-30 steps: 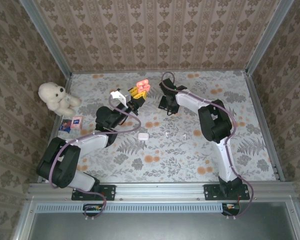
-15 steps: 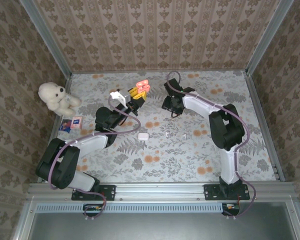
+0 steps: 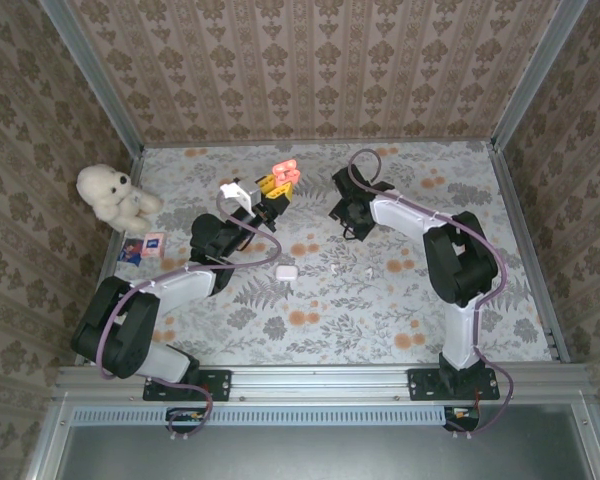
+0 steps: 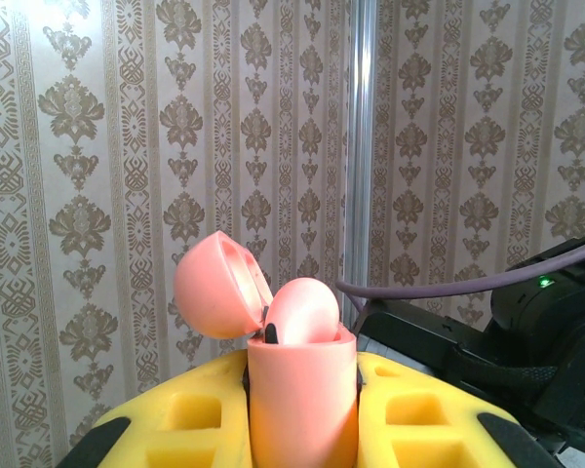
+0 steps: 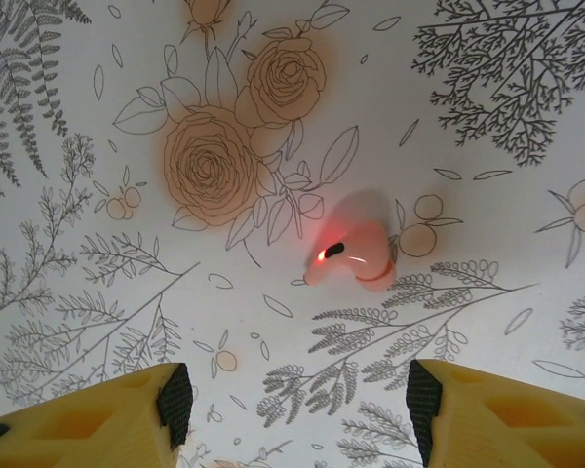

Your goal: Insert wireless bluetooth earbuds into charging case

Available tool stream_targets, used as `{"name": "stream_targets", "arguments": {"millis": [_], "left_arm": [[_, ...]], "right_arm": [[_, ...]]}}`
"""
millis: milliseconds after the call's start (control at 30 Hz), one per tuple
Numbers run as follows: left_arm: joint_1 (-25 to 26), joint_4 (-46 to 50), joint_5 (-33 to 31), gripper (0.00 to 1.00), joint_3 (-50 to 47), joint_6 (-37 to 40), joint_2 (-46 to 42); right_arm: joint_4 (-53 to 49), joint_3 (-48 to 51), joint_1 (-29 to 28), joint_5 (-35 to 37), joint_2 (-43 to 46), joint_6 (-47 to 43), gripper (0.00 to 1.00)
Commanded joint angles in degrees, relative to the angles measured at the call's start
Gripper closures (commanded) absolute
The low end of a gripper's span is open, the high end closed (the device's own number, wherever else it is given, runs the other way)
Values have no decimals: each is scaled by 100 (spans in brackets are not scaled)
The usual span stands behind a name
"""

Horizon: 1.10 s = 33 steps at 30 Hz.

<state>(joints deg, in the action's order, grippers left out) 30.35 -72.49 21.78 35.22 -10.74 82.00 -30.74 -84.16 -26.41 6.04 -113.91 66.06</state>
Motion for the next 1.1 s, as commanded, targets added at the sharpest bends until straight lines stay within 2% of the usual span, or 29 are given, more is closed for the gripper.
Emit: {"name": "stream_targets", "arguments": {"millis": [0,267,433,1067], "left_arm": [[41,-204,54,100,28,-112,-124],[68,-204,38,100,33,-119,-135],[85,-199,28,100,50,-121,-144],[138,-203,-13,100,103,-97,-152]], "right_arm": [[-253,-511,-26,234,-279,-109,37],[-1234,-2076,57,314,-1266,-1374,37],[-1550,-2642,57,275,-1718,-1767,37],[-1490,-2261,-72,127,-1794,-1905,38]]}}
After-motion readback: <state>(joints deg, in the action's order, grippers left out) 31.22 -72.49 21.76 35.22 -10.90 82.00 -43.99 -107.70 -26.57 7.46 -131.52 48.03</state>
